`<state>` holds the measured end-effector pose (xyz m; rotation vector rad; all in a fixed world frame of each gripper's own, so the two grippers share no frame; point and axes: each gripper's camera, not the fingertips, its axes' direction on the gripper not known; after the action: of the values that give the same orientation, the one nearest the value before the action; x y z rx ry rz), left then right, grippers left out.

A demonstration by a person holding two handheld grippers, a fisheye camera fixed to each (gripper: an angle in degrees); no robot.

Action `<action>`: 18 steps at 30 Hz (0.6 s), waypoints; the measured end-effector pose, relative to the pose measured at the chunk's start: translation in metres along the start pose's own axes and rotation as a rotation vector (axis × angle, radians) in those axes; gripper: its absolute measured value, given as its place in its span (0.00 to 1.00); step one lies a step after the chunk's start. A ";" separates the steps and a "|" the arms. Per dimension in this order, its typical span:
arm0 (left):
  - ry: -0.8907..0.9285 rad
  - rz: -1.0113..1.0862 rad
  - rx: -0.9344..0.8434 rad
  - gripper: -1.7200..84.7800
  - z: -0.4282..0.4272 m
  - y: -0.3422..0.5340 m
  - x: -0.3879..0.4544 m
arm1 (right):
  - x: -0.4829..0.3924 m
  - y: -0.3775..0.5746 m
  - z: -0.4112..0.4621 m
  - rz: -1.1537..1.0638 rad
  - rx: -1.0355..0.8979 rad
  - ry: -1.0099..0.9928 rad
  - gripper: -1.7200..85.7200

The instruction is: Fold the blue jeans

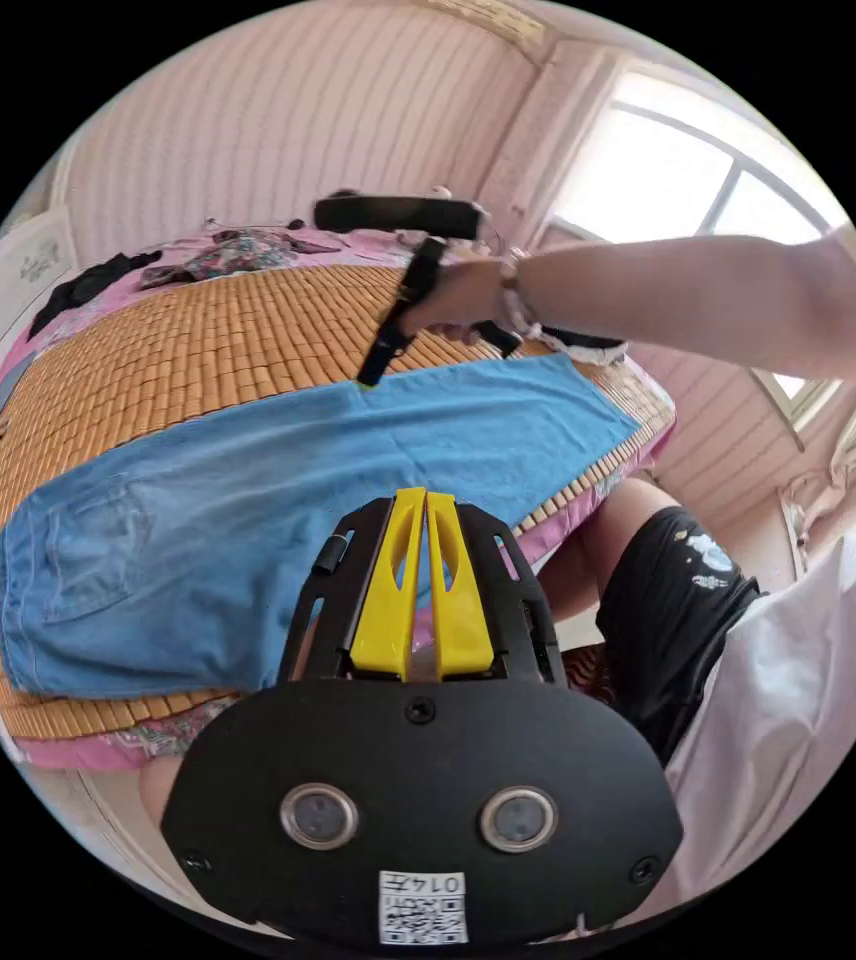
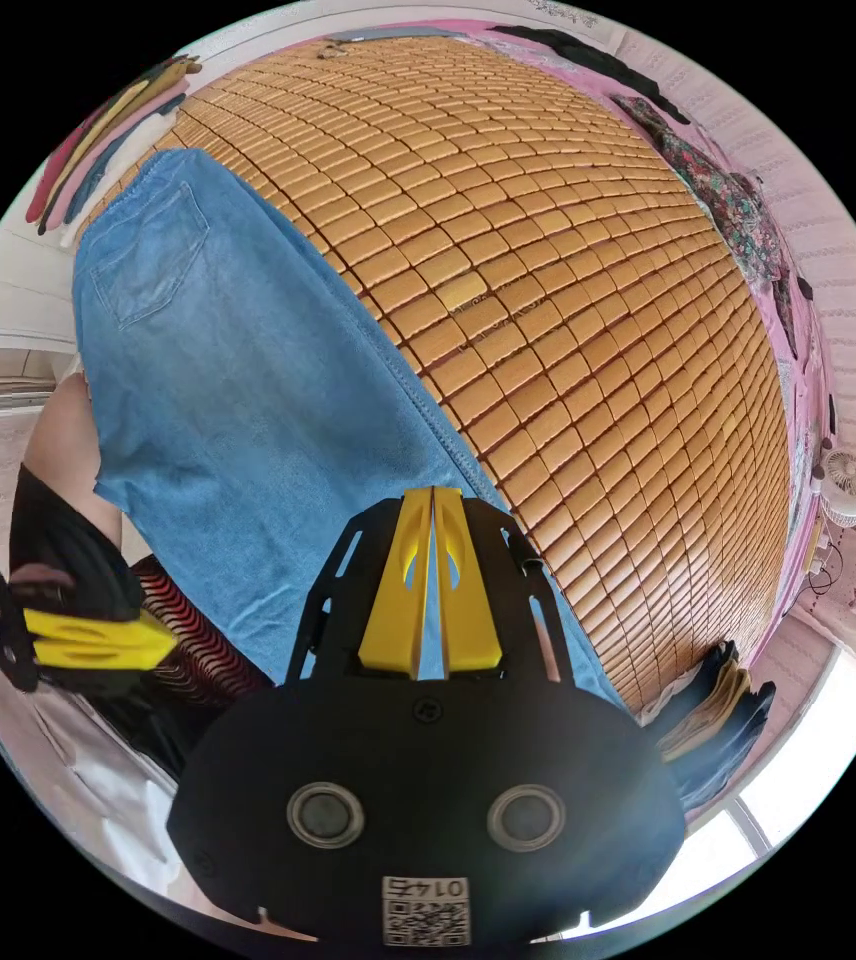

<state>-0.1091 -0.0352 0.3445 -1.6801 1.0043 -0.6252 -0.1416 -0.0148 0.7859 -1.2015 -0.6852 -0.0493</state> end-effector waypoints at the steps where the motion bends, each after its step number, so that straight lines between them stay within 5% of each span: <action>1: -0.001 0.070 -0.044 0.01 0.019 -0.010 0.018 | -0.001 -0.004 0.002 -0.003 -0.021 0.014 0.02; 5: -0.059 0.196 -0.197 0.01 0.071 -0.023 0.050 | 0.003 -0.018 -0.016 -0.012 -0.056 -0.023 0.02; 18: 0.098 0.051 -0.357 0.01 0.123 -0.050 0.044 | -0.001 -0.065 -0.086 -0.039 -0.340 -0.037 0.02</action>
<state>0.0275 -0.0051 0.3479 -1.9396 1.2833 -0.5202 -0.1275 -0.1151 0.8241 -1.5179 -0.7519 -0.1824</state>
